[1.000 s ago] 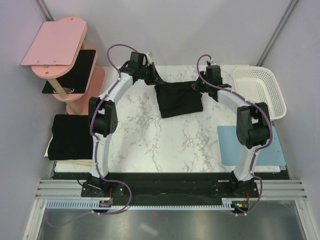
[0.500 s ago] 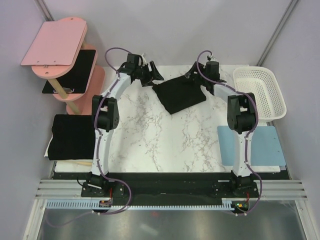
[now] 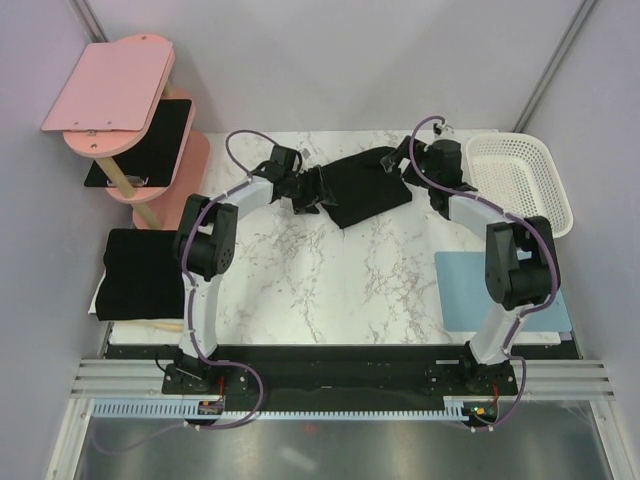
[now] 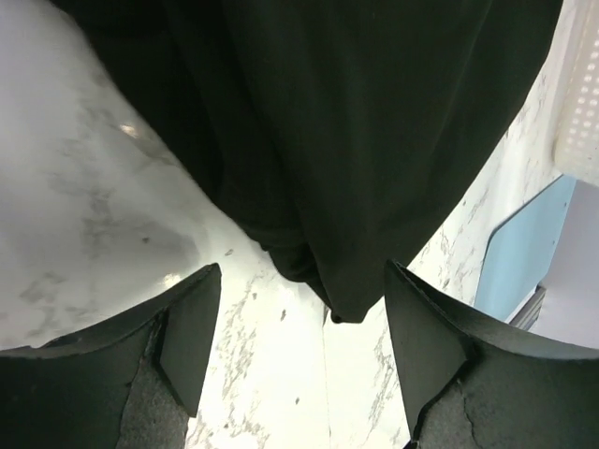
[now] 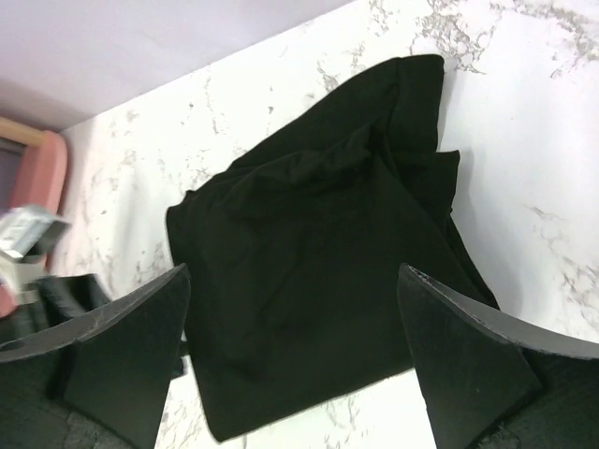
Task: Fold and stack the t-shirts
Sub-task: Smooth out wrinkles on the folded tshirt
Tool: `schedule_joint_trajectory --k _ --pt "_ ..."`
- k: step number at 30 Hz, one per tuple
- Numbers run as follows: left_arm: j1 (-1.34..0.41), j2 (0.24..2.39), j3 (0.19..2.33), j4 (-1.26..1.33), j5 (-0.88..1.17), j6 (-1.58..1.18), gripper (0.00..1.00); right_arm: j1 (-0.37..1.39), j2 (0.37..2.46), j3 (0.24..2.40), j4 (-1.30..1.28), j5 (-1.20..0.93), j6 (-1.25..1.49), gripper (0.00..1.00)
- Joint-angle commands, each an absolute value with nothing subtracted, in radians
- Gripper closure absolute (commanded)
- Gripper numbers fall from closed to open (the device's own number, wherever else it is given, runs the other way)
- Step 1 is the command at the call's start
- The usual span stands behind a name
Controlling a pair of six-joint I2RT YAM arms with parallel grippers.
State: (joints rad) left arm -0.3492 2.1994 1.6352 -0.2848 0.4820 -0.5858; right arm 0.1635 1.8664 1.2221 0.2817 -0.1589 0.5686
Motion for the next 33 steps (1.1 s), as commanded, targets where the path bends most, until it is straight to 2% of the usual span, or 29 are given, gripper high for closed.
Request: schedule_joint_trajectory --k 1,2,5,6,7,8,19,25,29,30,31,32,33 --pt "-0.39 2.224 1.595 -0.16 0.518 -0.652 0.27 0.164 1.737 1.144 0.301 -0.141 0.545 0.02" --pt "-0.402 2.23 1.592 -0.158 0.518 -0.653 0.3 0.163 1.726 1.134 0.287 -0.14 0.543 0.02" --pt "-0.425 2.243 1.579 -0.147 0.514 -0.66 0.49 0.164 1.691 1.108 0.249 -0.137 0.546 0.02" --pt "-0.428 2.247 1.575 -0.144 0.515 -0.661 0.72 0.163 1.684 1.097 0.241 -0.138 0.545 0.02" --pt "-0.429 2.252 1.575 -0.146 0.52 -0.664 0.87 0.164 1.672 1.091 0.232 -0.137 0.545 0.02" --pt "-0.431 2.252 1.565 -0.146 0.532 -0.667 0.98 0.164 1.664 1.085 0.204 -0.133 0.542 0.02" --pt "-0.431 1.982 1.267 -0.342 0.476 -0.503 0.98 0.163 1.58 0.956 0.012 -0.109 0.414 0.02" --pt "-0.428 1.807 1.116 -0.478 0.344 -0.456 0.98 0.169 1.554 0.887 0.002 -0.158 0.385 0.02" --pt "-0.428 1.7 1.089 -0.56 0.226 -0.427 0.96 0.182 1.554 0.888 0.002 -0.176 0.371 0.02" --pt "-0.428 1.683 1.092 -0.575 0.21 -0.41 0.87 0.192 1.56 0.896 0.003 -0.175 0.37 0.02" --pt "-0.428 1.648 1.1 -0.593 0.181 -0.399 0.84 0.198 1.565 0.905 0.003 -0.175 0.365 0.02" --pt "-0.428 1.631 1.104 -0.603 0.169 -0.394 0.67 0.205 1.571 0.928 0.002 -0.175 0.364 0.02" --pt "-0.428 1.611 1.111 -0.607 0.16 -0.39 0.55 0.224 1.586 0.942 0.003 -0.178 0.362 0.04"
